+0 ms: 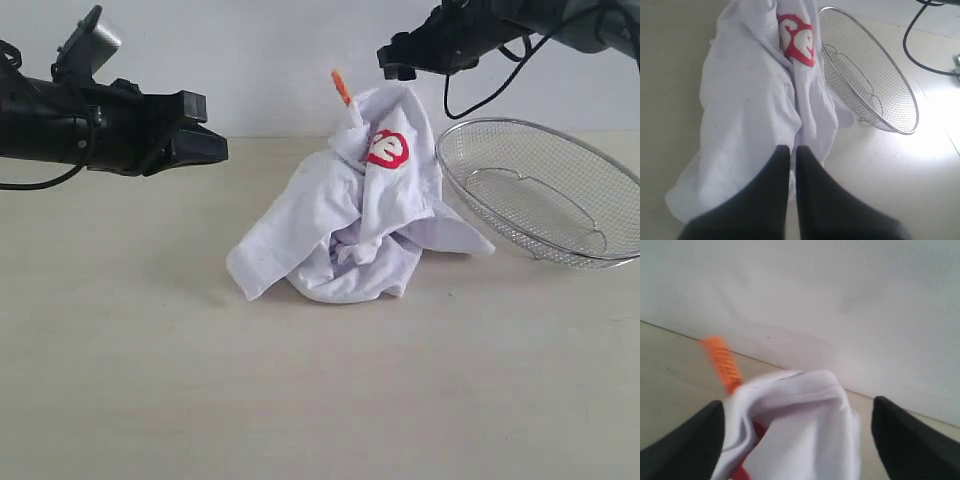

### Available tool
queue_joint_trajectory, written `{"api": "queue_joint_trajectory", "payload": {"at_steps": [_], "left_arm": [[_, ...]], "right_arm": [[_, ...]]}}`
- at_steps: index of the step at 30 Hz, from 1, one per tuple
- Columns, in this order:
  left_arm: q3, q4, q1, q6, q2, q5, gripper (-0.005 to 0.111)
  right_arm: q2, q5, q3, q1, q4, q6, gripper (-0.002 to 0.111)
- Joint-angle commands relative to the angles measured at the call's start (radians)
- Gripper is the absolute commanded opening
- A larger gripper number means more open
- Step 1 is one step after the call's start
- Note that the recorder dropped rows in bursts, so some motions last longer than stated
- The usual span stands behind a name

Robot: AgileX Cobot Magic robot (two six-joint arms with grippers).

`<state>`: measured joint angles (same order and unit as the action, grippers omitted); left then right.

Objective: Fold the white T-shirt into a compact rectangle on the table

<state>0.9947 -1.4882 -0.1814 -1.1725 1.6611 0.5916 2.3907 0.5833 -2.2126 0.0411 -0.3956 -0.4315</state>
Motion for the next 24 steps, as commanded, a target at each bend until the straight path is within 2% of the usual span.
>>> {"api": "queue_joint_trajectory", "payload": {"at_steps": [1,3,5,9,10,14,18,19,22,24], "left_arm": [[0.006,0.034,-0.003,-0.01,0.022,-0.011,0.004],[0.006,0.058,-0.003,-0.01,0.037,-0.011,0.004],[0.006,0.076,-0.003,-0.01,0.053,0.008,0.004],[0.006,0.088,-0.005,-0.044,0.088,0.074,0.004],[0.006,0.098,-0.006,-0.05,0.102,0.073,0.004],[0.006,0.12,-0.028,-0.05,0.176,0.043,0.004],[0.006,0.122,-0.037,-0.071,0.233,0.119,0.008],[0.006,0.122,-0.037,-0.076,0.241,0.138,0.011],[0.006,0.122,-0.037,-0.078,0.247,0.177,0.032],[0.006,0.109,-0.037,-0.064,0.247,0.23,0.054]], "right_arm": [[-0.032,0.092,-0.033,-0.001,0.087,0.11,0.076],[-0.053,0.181,-0.045,-0.001,0.157,0.161,0.067],[-0.085,0.285,-0.054,-0.001,0.245,0.217,0.049],[-0.127,0.415,-0.056,-0.013,0.302,0.235,0.004],[-0.133,0.429,-0.056,-0.021,0.3,0.238,0.0],[-0.131,0.464,-0.049,-0.028,0.287,0.221,0.0],[-0.095,0.559,-0.04,-0.032,0.178,0.129,0.0],[-0.085,0.593,-0.04,-0.032,0.162,0.129,0.0],[-0.066,0.638,-0.04,-0.032,0.056,0.064,0.0],[-0.066,0.638,-0.024,-0.032,-0.014,0.036,0.0]]}}
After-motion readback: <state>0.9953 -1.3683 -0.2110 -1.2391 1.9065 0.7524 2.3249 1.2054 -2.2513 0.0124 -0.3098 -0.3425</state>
